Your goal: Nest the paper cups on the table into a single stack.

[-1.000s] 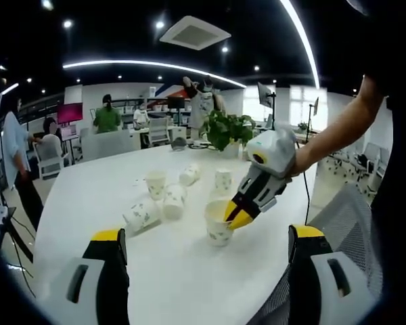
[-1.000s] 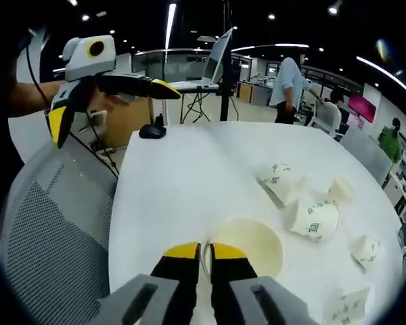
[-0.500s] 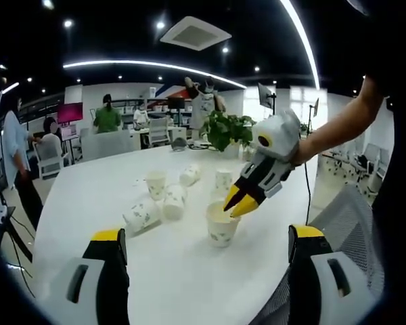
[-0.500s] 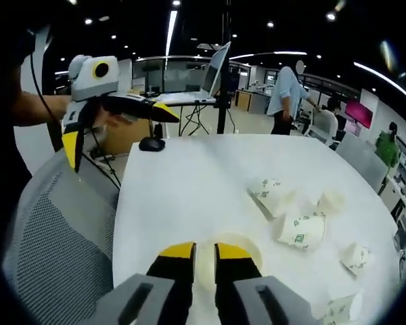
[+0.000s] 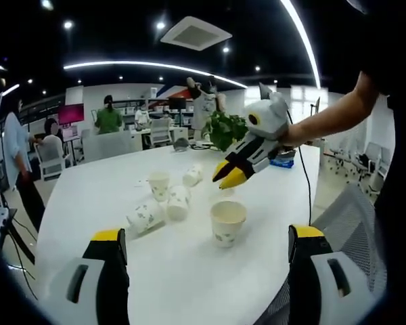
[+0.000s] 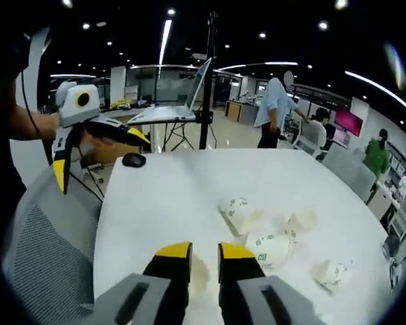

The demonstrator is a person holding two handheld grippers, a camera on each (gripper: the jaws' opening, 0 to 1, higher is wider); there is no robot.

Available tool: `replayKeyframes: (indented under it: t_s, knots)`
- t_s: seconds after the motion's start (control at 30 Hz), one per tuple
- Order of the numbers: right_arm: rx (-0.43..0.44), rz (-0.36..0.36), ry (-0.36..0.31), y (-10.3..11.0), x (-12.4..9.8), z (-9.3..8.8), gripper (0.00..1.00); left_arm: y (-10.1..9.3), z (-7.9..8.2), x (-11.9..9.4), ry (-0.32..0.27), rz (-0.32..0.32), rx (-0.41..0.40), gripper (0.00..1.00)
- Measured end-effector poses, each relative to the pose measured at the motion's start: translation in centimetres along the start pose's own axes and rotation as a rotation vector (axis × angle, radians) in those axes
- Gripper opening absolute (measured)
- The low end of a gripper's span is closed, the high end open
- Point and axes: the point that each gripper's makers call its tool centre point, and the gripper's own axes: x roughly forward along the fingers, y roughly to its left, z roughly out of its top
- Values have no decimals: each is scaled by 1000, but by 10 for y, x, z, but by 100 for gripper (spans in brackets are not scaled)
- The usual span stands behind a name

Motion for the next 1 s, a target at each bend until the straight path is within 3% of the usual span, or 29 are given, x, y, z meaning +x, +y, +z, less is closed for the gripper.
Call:
replayKeyframes:
  t_s: [0.47,1.0]
  knots:
    - [-29,-68,-24,-60,11,12,19,1,2,-2,1,-2,-19,99]
    - [-37,-129,-34,-103,28,17,20,2,0,2,15,-31,-19,99]
